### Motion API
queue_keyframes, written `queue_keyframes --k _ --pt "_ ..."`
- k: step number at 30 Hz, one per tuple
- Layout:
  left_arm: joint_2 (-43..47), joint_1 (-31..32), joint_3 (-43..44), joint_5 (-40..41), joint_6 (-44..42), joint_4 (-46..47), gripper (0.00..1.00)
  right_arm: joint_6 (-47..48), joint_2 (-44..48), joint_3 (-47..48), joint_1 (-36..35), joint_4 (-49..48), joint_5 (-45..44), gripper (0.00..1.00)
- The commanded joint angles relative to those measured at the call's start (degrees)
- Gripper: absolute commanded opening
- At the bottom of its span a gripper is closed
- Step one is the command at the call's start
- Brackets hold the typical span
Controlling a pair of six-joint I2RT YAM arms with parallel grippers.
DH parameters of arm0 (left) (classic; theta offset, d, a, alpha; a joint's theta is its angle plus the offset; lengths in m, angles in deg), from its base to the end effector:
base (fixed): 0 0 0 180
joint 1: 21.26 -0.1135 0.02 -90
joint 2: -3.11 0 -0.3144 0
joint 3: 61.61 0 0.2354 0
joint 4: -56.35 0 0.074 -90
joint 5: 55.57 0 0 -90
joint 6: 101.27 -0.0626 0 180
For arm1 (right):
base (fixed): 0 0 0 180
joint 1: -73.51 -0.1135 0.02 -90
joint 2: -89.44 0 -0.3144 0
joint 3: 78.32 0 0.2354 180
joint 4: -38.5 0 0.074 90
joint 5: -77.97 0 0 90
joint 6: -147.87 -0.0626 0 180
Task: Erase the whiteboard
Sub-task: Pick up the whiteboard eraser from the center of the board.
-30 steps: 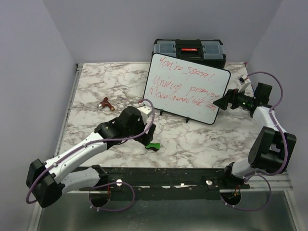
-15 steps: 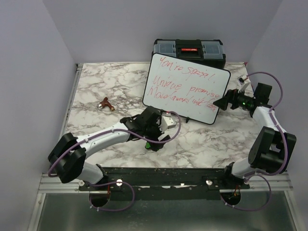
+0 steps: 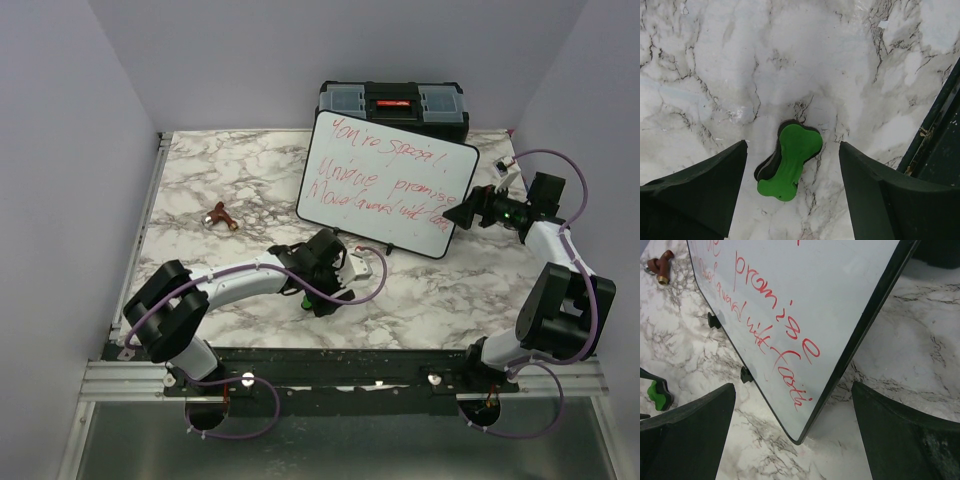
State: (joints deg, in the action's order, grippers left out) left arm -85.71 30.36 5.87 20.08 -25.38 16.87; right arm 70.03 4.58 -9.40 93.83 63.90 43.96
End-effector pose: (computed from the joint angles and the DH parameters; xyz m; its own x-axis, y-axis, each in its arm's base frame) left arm 0.1731 -0.2436 0.2246 -0.3223 0.7873 -0.5256 0.9415 0.3246 -0.0910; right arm 0.2994 -0.0555 0.2900 -0.5235 0.0682 -0.8493 -0.5111 0.7724 0.3771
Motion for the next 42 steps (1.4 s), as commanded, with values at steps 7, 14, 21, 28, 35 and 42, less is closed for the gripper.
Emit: queue_keyframes --k 7,14,21,28,35,42 --pt "-2.0 2.1 1.9 7.0 3.3 -5.9 0.68 0.8 -1.2 0.3 0.3 1.7 -0.7 1.00" --pt "-4.5 2.7 2.6 11.2 2.6 -6.5 0.65 0.5 -1.3 0.6 0.7 2.3 -0.2 1.00" --pt "-9.6 3.7 6.6 13.4 4.0 -8.0 0.32 0.4 -1.2 0.7 0.9 2.4 0.3 1.00" --pt "-10.0 4.2 14.2 16.9 17.0 -10.3 0.12 0.5 -1.0 0.7 1.0 2.5 0.5 1.00" --pt "-15.3 4.1 17.4 20.2 33.7 -10.3 0.20 0.6 -0.6 0.5 1.1 2.6 0.9 1.00" --pt "-16.0 4.0 16.0 22.9 37.9 -9.8 0.36 0.8 -0.8 0.7 1.1 2.9 1.9 1.00"
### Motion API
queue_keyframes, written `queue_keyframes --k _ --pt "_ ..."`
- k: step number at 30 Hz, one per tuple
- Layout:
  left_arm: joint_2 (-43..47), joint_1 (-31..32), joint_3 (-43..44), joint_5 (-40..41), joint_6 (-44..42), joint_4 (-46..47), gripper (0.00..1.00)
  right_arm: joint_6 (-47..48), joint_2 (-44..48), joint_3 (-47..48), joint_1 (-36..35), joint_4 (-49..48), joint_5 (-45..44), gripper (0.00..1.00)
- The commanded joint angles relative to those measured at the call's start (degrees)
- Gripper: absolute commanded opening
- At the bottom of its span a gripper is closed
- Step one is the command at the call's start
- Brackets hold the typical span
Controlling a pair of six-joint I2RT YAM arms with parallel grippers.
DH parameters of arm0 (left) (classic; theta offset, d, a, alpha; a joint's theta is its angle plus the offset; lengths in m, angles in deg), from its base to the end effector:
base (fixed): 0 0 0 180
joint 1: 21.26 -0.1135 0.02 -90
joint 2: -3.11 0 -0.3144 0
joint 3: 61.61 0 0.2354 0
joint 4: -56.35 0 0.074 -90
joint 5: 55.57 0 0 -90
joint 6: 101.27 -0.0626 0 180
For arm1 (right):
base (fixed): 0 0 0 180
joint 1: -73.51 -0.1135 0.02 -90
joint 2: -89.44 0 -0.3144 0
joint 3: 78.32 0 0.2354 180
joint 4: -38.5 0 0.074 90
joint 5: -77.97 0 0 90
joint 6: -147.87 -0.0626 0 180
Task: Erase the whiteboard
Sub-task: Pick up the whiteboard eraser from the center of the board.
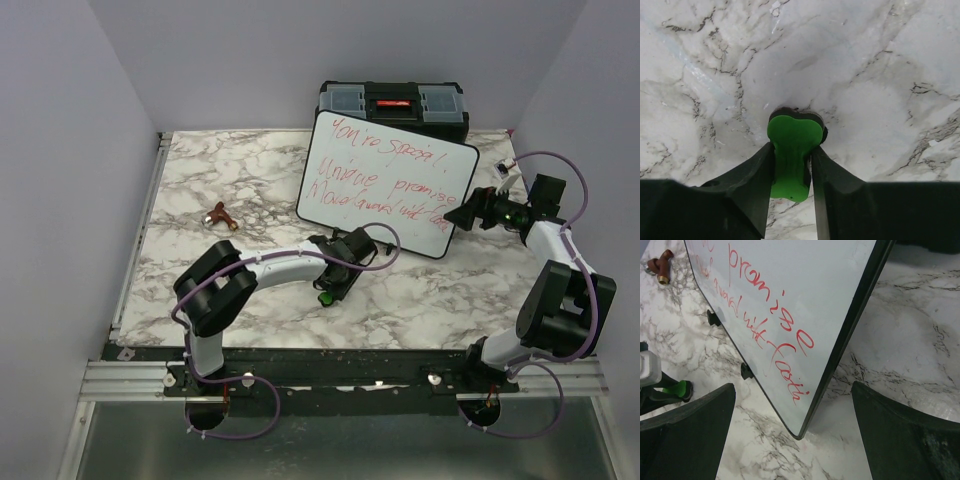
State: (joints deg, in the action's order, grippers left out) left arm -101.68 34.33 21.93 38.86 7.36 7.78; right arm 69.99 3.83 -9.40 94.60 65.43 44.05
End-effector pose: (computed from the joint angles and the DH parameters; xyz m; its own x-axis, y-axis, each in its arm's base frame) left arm 0.2112 -0.2998 0.2041 -0.7606 0.5468 -0.3501 0.5957 0.8021 -0.0415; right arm 0.2989 -0.0596 0.2842 -0.5538 0.0880 -0.8280 -0.4868 0.7725 0.4077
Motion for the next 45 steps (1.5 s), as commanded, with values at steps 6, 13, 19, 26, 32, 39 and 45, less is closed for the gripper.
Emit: queue_keyframes --k 6,13,19,26,32,39,45 --pt "1.4 -0.5 -1.2 2.7 5.6 1.5 0.51 1.0 0.6 0.6 0.4 1.5 2.1 1.00" --pt "3.3 -1.8 -3.1 -3.1 3.8 2.9 0.51 1.0 0.7 0.5 0.5 1.5 2.5 1.00" --pt "2.9 -2.3 -1.8 -3.3 2.3 0.1 0.47 0.9 0.8 0.4 0.6 1.5 2.6 1.00" --pt "1.5 -2.3 -0.7 -3.0 1.4 -1.9 0.41 0.9 0.8 0.4 0.7 1.5 2.6 1.00" --pt "1.9 -2.3 -1.4 -3.3 1.8 -0.1 0.31 0.9 0.6 0.4 0.8 1.6 2.8 1.00" --pt "1.9 -2.7 -1.3 -4.4 1.7 1.9 0.34 0.9 0.7 0.5 0.8 1.6 2.8 1.00" --pt "1.8 -2.8 -1.9 -4.3 2.2 2.6 0.38 1.0 0.7 0.4 0.8 1.7 2.9 1.00"
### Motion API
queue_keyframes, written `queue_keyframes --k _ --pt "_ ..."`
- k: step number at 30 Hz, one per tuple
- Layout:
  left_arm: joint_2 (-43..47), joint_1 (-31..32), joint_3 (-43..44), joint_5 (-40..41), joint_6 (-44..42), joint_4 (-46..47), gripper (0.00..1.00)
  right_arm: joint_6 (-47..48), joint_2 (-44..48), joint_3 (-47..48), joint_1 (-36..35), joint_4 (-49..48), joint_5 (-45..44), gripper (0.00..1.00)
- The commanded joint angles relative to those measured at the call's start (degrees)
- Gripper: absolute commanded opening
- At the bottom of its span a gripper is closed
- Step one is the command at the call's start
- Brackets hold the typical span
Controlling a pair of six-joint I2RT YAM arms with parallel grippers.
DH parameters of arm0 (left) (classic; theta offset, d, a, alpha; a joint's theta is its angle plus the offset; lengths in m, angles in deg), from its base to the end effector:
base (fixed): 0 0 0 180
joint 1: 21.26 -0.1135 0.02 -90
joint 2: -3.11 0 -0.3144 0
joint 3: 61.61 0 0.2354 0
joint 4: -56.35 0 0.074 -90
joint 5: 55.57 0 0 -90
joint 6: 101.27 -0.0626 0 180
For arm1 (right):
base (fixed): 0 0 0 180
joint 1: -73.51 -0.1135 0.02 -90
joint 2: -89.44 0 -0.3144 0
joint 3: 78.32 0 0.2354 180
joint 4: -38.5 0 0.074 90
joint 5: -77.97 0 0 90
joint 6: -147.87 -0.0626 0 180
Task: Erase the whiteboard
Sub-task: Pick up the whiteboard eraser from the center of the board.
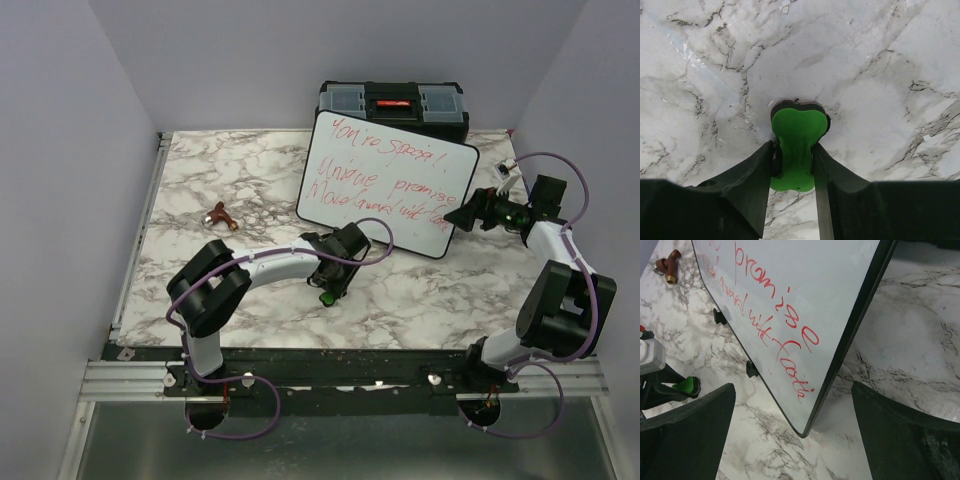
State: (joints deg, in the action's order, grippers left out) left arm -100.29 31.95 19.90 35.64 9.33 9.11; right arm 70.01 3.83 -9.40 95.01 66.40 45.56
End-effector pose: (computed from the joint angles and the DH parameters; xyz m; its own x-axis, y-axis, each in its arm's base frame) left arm 0.2166 -0.2875 0.2040 -0.8039 0.4877 -0.3404 0.5484 0.8294 -0.1069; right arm 0.2966 -0.0600 0.2839 -0.5622 0.1003 -0.8209 -0.4922 0.7571 0.4297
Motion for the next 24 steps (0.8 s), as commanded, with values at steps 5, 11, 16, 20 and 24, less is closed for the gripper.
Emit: queue_keyframes --k 5,11,16,20,24 --pt "1.1 -0.6 -0.2 -1.2 0.4 1.8 0.39 1.0 0.7 0.4 0.5 0.8 1.6 1.00" --pt "0.7 -1.0 -0.4 -1.2 0.2 1.8 0.37 1.0 0.8 0.4 0.5 0.9 1.6 1.00" --pt "0.0 -1.0 -0.7 -3.0 0.1 2.0 0.36 0.9 0.8 0.4 0.5 1.0 1.6 1.00" --pt "-0.3 -1.0 -1.0 -3.2 0.2 2.2 0.32 0.9 0.9 0.4 0.5 0.9 1.6 1.00" --pt "-0.1 -1.2 -1.4 -4.4 -0.1 2.7 0.14 1.0 0.8 0.4 0.5 0.9 1.6 1.00"
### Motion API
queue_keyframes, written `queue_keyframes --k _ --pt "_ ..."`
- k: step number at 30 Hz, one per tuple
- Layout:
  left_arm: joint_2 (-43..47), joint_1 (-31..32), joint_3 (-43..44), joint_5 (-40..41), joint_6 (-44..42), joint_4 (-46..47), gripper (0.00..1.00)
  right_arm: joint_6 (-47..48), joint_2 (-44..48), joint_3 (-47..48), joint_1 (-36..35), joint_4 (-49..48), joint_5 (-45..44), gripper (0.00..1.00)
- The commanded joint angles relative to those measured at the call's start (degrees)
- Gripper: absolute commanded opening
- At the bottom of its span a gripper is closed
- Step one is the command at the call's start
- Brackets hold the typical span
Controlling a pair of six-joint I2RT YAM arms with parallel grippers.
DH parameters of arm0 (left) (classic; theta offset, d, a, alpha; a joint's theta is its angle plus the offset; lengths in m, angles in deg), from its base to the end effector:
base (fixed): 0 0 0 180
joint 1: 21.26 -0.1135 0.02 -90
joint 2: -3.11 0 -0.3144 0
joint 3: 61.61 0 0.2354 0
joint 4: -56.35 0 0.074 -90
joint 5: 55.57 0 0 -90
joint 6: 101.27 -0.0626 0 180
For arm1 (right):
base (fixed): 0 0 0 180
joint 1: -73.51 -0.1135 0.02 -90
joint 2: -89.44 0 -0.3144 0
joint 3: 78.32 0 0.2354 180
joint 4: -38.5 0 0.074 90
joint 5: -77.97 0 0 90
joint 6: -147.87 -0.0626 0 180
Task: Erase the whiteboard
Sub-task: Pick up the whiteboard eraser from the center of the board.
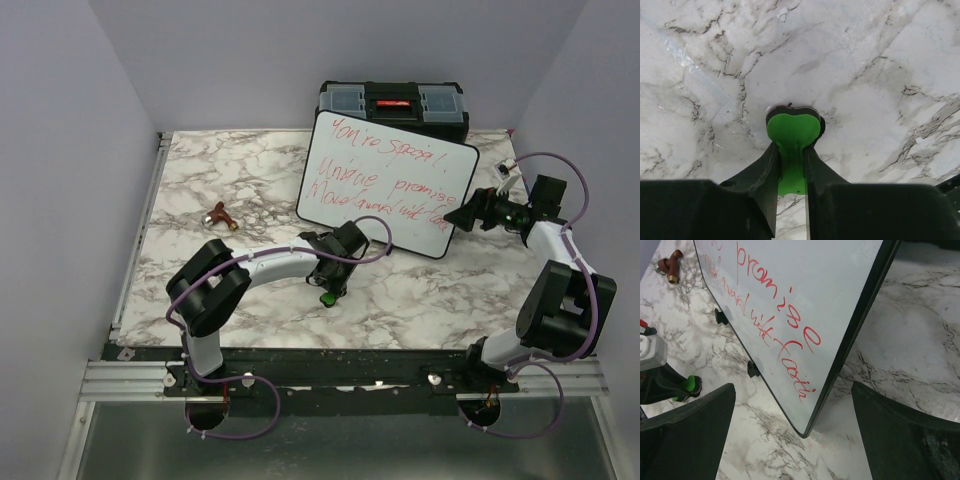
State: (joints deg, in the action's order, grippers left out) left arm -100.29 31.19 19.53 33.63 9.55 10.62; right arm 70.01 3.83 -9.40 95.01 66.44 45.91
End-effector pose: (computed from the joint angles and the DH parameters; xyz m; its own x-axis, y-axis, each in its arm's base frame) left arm 0.2199 -0.2875 0.2035 -0.8110 0.4719 -0.3457 0.5431 0.8270 -0.1453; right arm 0.2965 -0.0598 0.2840 -0.5619 0.1014 -0.8210 -0.4959 0.7531 0.4324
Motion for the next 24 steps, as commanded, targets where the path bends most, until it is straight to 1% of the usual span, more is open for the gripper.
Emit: queue_keyframes --k 1,2,5,9,14,18,21,24 --pt "-0.1 -0.6 -1.1 -2.9 -0.5 1.5 0.03 1.0 0.8 0.4 0.5 0.9 1.2 1.00" --pt "0.3 -0.7 -1.4 -3.2 -0.7 2.1 0.00 1.0 0.7 0.4 0.5 0.9 1.1 1.00" --pt "3.6 -1.4 -4.1 -4.0 -1.5 5.1 0.00 1.1 0.9 0.4 0.5 0.9 1.0 1.00" --pt "13.2 -3.9 -8.8 -7.0 -2.1 11.6 0.00 1.3 1.6 0.8 0.5 0.9 -0.1 1.00" --pt "24.8 -9.6 -14.9 -12.9 -1.6 22.5 0.00 -2.4 0.6 2.7 1.3 0.9 2.5 1.00" --pt "33.1 -14.7 -20.5 -16.8 0.5 32.2 0.00 -3.9 -0.6 3.8 1.3 -0.5 0.6 1.00" --pt "39.9 -17.3 -25.3 -16.0 1.6 42.1 0.00 -4.8 -2.2 5.4 1.3 -1.6 -0.1 1.00" --pt "45.4 -18.2 -29.7 -10.4 0.3 52.0 0.00 -6.9 -5.4 7.1 1.3 -3.7 2.3 1.00"
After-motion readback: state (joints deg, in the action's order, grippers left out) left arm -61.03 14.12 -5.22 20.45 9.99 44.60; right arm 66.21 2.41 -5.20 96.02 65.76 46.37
